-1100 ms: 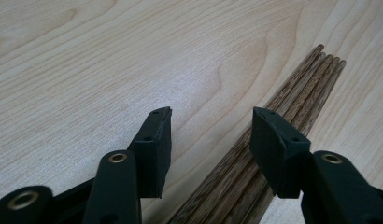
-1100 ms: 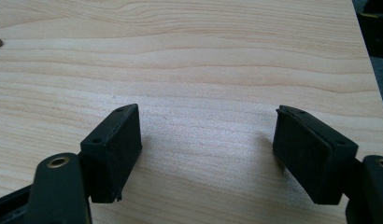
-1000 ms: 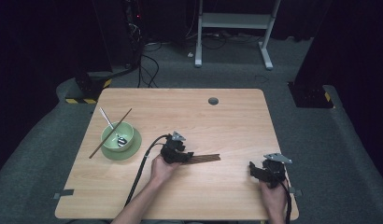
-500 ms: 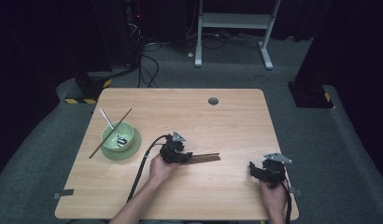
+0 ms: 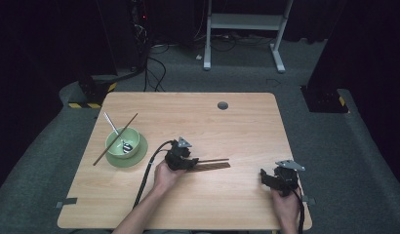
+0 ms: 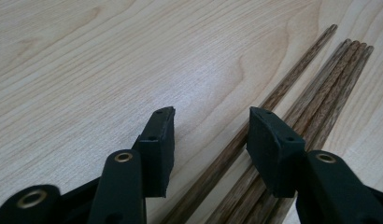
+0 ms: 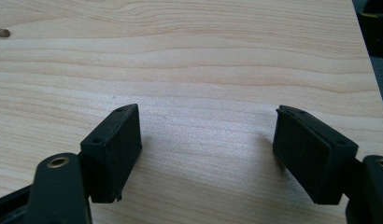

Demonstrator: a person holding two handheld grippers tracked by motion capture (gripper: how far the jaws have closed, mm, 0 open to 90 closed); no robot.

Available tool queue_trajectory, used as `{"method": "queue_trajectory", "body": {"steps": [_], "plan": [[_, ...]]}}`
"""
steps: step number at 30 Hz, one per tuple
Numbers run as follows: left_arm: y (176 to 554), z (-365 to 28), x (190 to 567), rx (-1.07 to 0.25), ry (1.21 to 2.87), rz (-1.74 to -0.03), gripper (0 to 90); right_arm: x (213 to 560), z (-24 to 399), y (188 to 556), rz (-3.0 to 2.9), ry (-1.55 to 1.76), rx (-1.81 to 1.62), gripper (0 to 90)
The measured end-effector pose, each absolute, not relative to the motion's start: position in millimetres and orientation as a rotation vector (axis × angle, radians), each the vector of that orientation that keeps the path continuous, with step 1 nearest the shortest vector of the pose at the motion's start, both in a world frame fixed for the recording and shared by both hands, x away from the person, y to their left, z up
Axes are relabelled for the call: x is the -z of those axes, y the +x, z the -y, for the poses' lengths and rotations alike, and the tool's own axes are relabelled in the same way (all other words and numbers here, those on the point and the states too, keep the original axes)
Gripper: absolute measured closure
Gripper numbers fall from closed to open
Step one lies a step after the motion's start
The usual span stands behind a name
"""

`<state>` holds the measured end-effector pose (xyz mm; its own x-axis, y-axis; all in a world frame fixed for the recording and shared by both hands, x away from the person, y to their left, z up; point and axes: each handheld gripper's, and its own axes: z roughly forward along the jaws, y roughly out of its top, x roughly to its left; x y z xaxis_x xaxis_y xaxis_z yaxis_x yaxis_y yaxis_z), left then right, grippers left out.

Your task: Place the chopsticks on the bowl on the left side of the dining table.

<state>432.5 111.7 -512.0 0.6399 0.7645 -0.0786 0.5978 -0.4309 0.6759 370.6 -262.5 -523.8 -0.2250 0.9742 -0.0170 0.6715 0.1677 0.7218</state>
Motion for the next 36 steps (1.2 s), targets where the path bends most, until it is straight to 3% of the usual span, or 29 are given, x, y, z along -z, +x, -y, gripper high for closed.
{"method": "queue_trajectory", "body": {"steps": [15, 36], "plan": [[435.4, -110.9, 511.7, -0.4, 2.225, -1.024, 59.2, 523.8, 262.6, 370.6, -1.965, 1.552, -0.823, 23.5], [441.0, -118.7, 510.1, -0.393, 2.239, -1.024, 70.7, 523.8, 262.5, 370.6, -1.965, 1.552, -0.823, 23.5]]}}
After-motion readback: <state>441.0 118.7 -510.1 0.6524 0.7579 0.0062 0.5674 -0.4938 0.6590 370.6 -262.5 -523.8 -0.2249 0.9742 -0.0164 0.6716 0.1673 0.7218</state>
